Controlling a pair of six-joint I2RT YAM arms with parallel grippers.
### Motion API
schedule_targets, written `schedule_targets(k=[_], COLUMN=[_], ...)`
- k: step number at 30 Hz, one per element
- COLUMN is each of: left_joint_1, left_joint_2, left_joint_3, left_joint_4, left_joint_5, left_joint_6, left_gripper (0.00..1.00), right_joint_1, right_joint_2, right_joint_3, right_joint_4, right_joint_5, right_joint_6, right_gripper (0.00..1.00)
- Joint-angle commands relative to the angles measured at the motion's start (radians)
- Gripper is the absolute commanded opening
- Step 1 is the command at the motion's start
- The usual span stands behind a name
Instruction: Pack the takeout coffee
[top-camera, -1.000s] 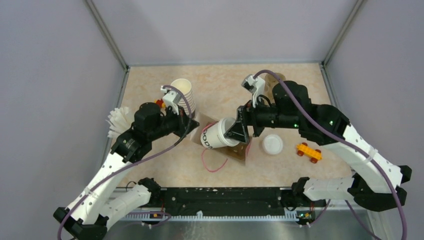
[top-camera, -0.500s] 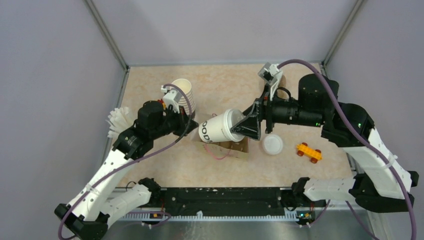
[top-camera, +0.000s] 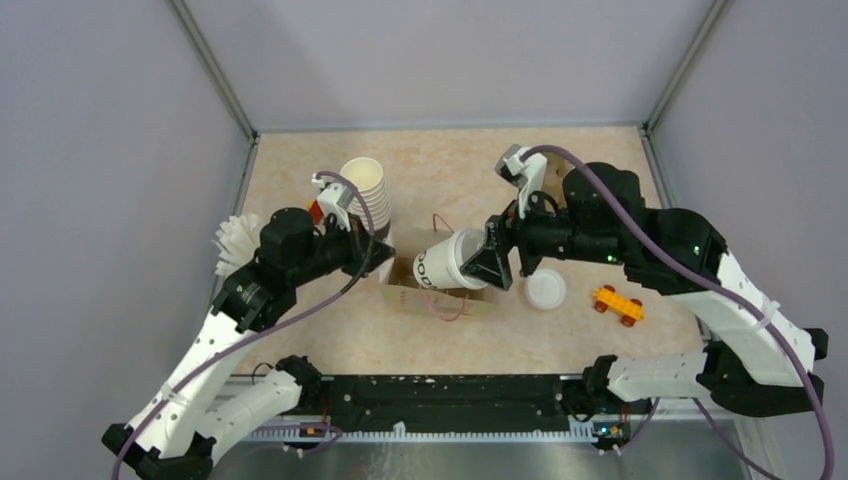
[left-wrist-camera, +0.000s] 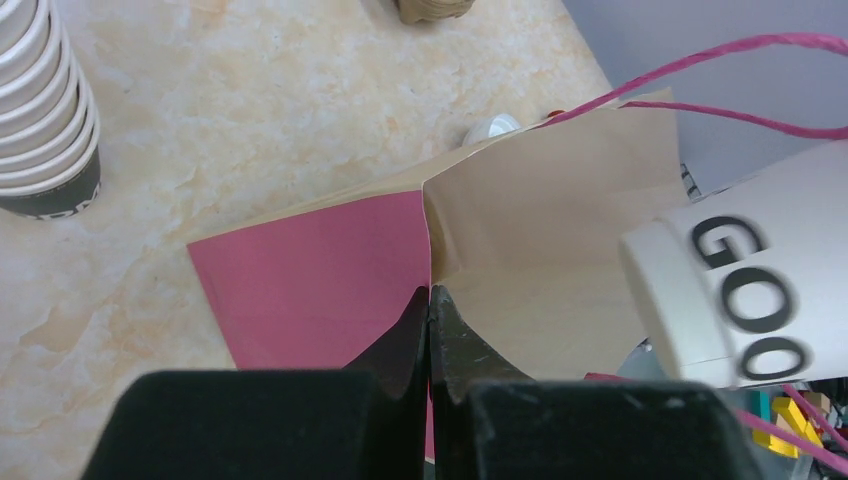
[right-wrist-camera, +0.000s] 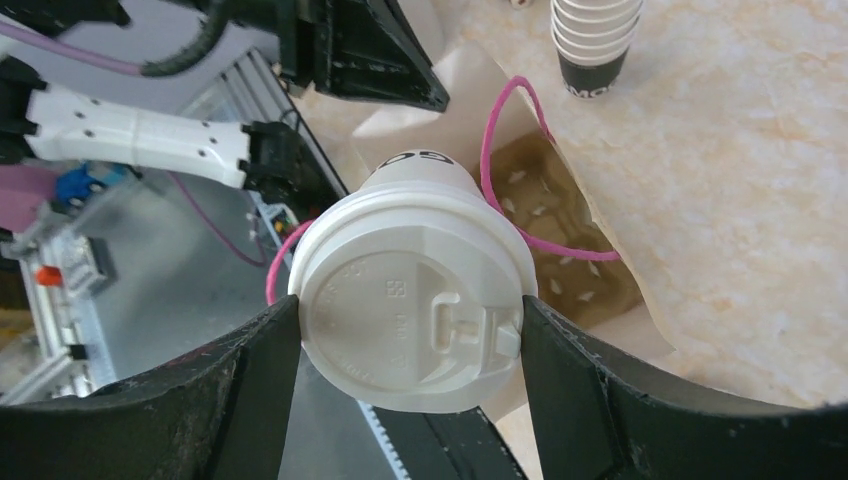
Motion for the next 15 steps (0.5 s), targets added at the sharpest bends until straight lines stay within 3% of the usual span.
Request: schedule_targets(k=[1,4,14,15], left_joint_1=[-0.001,-0.001,-0.002,-0.002], left_joint_2=[-0.032,-0.045,-0.064,-0.069], left_joint_3=[-0.007,-0.034,-0.108,-0.120], left_joint_4=[0.114,0.152,0.274,0.298], left_joint_5=[0.059,0.107,0.176,0.190], left_joint_6=[-0.005,-0.017,0.040,0.044], left_gripper=[0.00,0.00,0.00,0.01], right_joint_1=[0.122,0.199,0.391,0.257], right_joint_2=[0.044,0.086,0.188,0.179], right_joint_3=[-0.004,0.023,-0.056,-0.075], right_joint_4=[-0.026,-0.037,-0.037,-0.023], right_joint_5=[0.232,0.384,0.652,0.647], right_joint_6=[-0.103,-0.162,-0.384,-0.388], right_gripper=[0.55,0.55,0.54,0.54])
